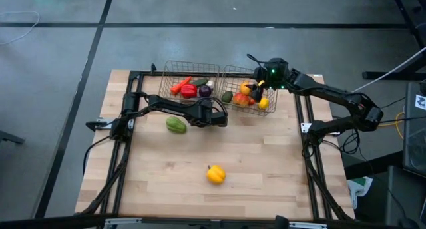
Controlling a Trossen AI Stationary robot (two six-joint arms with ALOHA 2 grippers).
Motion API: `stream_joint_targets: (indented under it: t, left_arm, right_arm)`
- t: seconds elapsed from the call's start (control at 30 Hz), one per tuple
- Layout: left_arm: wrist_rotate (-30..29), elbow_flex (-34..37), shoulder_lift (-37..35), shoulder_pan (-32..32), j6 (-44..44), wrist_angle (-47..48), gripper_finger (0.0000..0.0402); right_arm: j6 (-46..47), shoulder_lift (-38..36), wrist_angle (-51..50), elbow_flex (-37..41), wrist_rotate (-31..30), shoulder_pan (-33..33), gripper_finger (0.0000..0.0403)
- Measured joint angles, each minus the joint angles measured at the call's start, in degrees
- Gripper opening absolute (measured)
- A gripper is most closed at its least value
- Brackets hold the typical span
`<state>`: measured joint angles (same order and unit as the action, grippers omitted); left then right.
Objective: Sort produce into baskets
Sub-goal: Put the yellow lemon into the right golden wire basket
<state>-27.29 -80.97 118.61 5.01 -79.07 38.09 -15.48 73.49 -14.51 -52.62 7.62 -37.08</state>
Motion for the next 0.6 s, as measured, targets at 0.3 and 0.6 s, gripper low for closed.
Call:
stream_joint_targets:
  t: [0.3,0.6]
  left_arm:
    - [0.01,-0.23,-0.04,-2.18,0.09,-0.38,0.0225]
    - [0.07,-6.17,-0.38,-6.24,4.99,-1.56,0.0227]
  right_arm:
    - [0.00,-10.11,-4.66,-0.01,0.14,0.00,0.0204]
    - [0.13,-19.40,-11.50,-0.02,1.05,0.00,0.0204]
